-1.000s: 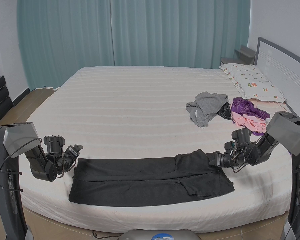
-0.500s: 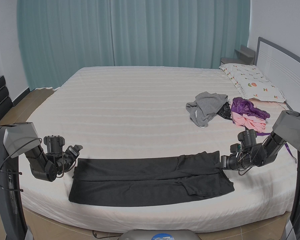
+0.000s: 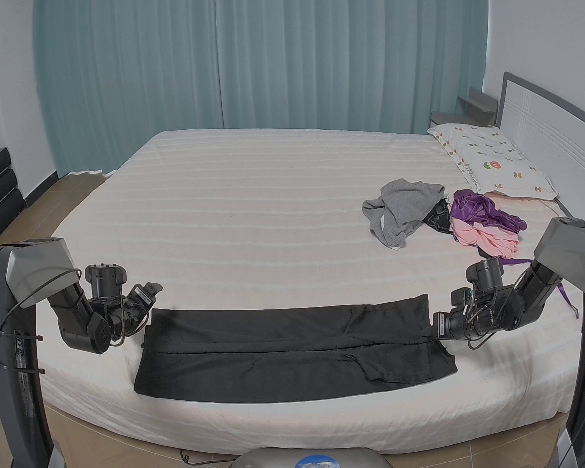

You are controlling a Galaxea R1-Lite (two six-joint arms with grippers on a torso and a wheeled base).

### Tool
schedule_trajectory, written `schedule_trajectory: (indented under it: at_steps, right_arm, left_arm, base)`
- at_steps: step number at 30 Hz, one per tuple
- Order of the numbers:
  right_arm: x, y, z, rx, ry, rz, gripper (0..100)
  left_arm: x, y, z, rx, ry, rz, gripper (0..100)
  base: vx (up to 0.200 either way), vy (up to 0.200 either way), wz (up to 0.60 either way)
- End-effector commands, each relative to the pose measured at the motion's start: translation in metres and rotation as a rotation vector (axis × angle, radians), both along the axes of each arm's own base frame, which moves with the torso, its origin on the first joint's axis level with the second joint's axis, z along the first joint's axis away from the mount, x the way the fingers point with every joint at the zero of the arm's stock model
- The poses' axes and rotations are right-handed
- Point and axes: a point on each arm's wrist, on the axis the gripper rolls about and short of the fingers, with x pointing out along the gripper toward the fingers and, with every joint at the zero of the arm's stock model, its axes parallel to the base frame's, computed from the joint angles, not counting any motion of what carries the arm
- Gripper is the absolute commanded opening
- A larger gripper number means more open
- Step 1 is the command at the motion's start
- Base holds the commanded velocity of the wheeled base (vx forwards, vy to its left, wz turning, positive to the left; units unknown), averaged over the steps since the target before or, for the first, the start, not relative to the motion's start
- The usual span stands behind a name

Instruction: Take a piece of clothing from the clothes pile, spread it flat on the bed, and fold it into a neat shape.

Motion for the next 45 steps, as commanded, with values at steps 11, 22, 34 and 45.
schedule_trajectory:
  at_steps: [11,22,34,45]
  right_arm:
    - [-0.010,0.001,0.026,0.062,-0.016,-0.048,100]
    - [-0.042,0.009,0.032,0.293,-0.017,-0.285,100]
    - [-0.048,-0.014,0.026,0.448,0.044,-0.504,100]
    - [-0.051,-0.014,0.018,0.446,0.072,-0.497,100]
  left_arm:
    - [-0.002,-0.001,0.008,0.003,-0.014,-0.006,100]
    - [-0.035,-0.004,0.021,-0.023,0.030,-0.043,100]
    - [-0.057,-0.006,0.015,0.016,0.101,-0.075,100]
    - [-0.057,-0.006,0.016,0.079,0.087,-0.159,100]
  base:
    - [0.000,0.000,0.00]
    - [0.000,0.000,0.00]
    - [-0.150,0.000,0.00]
    - [0.000,0.000,0.00]
